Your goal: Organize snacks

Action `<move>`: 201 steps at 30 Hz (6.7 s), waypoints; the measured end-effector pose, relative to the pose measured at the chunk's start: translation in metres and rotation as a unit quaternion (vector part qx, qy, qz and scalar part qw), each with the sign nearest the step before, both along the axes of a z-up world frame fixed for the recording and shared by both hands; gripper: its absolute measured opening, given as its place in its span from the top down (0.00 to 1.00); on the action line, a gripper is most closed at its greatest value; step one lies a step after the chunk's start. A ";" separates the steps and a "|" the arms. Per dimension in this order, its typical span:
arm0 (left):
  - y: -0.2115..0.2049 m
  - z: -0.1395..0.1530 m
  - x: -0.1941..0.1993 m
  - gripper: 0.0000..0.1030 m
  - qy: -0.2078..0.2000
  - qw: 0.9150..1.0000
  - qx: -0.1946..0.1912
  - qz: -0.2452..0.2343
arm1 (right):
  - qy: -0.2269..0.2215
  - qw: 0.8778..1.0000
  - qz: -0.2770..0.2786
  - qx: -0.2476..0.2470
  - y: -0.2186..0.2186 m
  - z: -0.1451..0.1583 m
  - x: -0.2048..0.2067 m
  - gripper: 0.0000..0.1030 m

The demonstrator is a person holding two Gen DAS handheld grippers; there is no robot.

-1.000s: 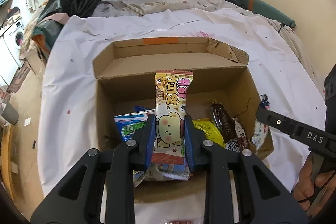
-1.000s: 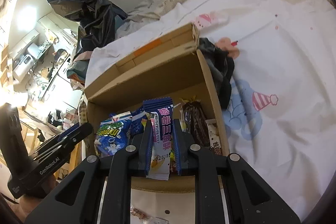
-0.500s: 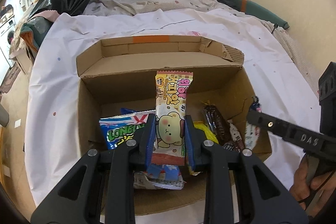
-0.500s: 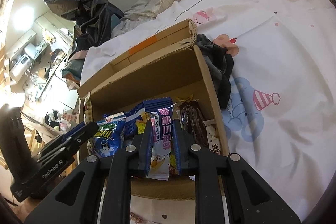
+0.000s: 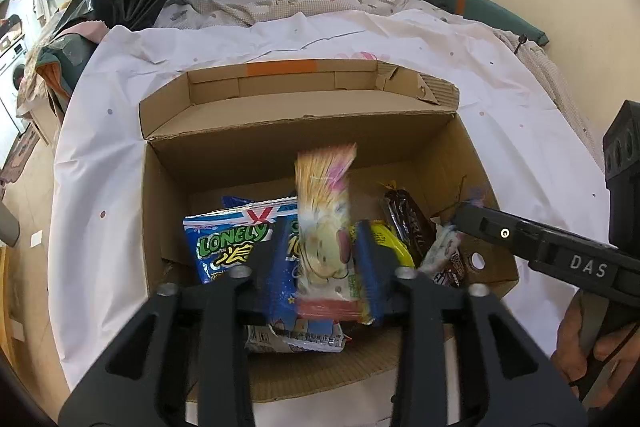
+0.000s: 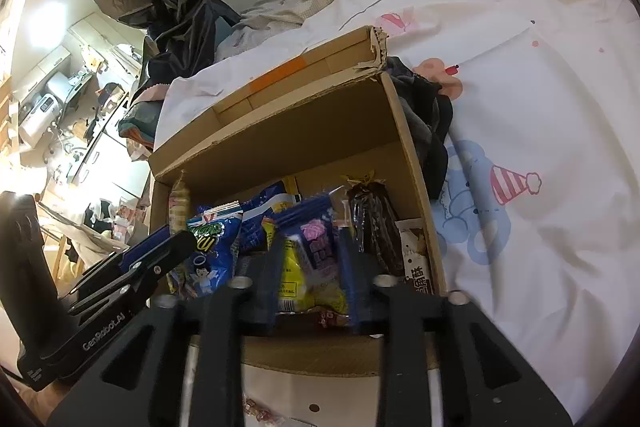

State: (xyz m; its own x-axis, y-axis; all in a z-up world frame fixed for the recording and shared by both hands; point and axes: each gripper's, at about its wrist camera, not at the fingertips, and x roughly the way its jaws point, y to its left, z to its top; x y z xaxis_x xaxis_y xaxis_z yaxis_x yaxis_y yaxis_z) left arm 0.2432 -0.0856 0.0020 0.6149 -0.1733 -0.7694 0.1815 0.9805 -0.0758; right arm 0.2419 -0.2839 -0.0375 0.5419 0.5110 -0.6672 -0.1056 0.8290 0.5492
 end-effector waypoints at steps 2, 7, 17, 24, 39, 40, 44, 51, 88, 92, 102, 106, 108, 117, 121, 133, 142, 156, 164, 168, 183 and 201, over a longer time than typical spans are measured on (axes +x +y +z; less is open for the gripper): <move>0.000 0.002 -0.003 0.42 -0.006 1.000 0.001 -0.001 | -0.006 1.000 -0.003 0.012 -0.002 0.001 -0.001 0.44; -0.003 0.004 -0.007 0.21 -0.013 1.000 0.011 -0.007 | -0.007 1.000 -0.018 0.018 -0.008 0.003 -0.001 0.36; 0.008 0.001 -0.026 0.21 0.004 1.000 0.021 -0.018 | 0.005 1.000 -0.019 0.017 -0.012 0.004 -0.015 0.36; 0.022 -0.003 -0.049 0.21 0.024 0.999 0.028 -0.022 | 0.008 1.000 -0.007 0.003 -0.009 0.009 -0.037 0.36; 0.030 -0.036 -0.080 0.21 0.090 0.994 0.057 -0.017 | 0.120 0.993 -0.014 0.010 -0.011 -0.026 -0.083 0.36; 0.026 -0.039 -0.083 0.21 0.089 0.993 0.068 -0.023 | 0.126 0.992 -0.014 0.010 -0.011 -0.029 -0.086 0.36; 0.010 -0.054 -0.093 0.21 0.131 0.986 0.070 -0.076 | 0.149 0.989 -0.014 0.020 -0.009 -0.038 -0.094 0.36; -0.023 -0.090 -0.120 0.21 0.178 0.954 0.159 -0.181 | 0.150 0.988 -0.010 0.021 -0.005 -0.037 -0.094 0.35; 0.048 -0.074 -0.102 0.88 0.242 0.970 -0.020 0.003 | 0.208 0.936 0.210 -0.192 0.115 -0.094 -0.119 0.83; 0.064 -0.055 -0.108 0.88 0.210 0.976 -0.056 0.015 | 0.180 0.949 0.208 -0.155 0.109 -0.077 -0.119 0.82; 0.083 0.016 -0.084 0.88 0.097 0.987 -0.111 0.060 | 0.045 0.993 0.103 -0.031 0.041 0.006 -0.090 0.82; 0.064 0.018 -0.062 0.87 0.091 0.988 -0.107 0.062 | 0.007 0.997 0.069 -0.022 0.019 0.026 -0.066 0.82; 0.054 0.018 -0.052 0.87 0.092 0.988 -0.103 0.063 | -0.003 0.998 0.057 -0.032 0.015 0.029 -0.056 0.82; 0.018 -0.004 -0.011 0.87 0.110 0.989 -0.071 0.069 | 0.009 0.998 0.031 -0.048 0.009 0.018 -0.009 0.82; 0.009 -0.017 -0.005 0.86 0.119 0.988 -0.067 0.071 | 0.027 0.999 0.022 -0.014 0.003 0.009 -0.002 0.82; 0.004 -0.023 -0.008 0.41 0.117 0.987 -0.081 0.069 | 0.051 0.995 -0.023 0.086 -0.026 -0.002 0.002 0.30; 0.010 0.015 -0.036 0.31 0.049 0.997 -0.023 0.050 | 0.005 0.996 -0.031 0.085 -0.029 0.019 -0.017 0.14; 0.080 0.028 -0.124 0.15 -0.021 0.994 0.012 0.108 | -0.102 0.991 -0.015 -0.090 0.012 0.053 -0.118 0.03; 0.087 0.037 -0.169 0.00 -0.066 0.992 0.002 0.107 | -0.113 0.984 -0.024 -0.134 0.025 0.050 -0.154 0.02; 0.088 0.035 -0.179 0.00 -0.076 0.992 -0.017 0.104 | -0.128 0.979 -0.013 -0.160 0.040 0.048 -0.169 0.00; 0.076 0.021 -0.184 0.00 -0.086 0.992 -0.006 0.093 | -0.141 0.965 -0.056 -0.214 0.043 0.043 -0.182 0.00; 0.076 0.021 -0.185 0.00 -0.086 0.992 -0.014 0.089 | -0.136 0.967 -0.054 -0.209 0.044 0.041 -0.180 0.00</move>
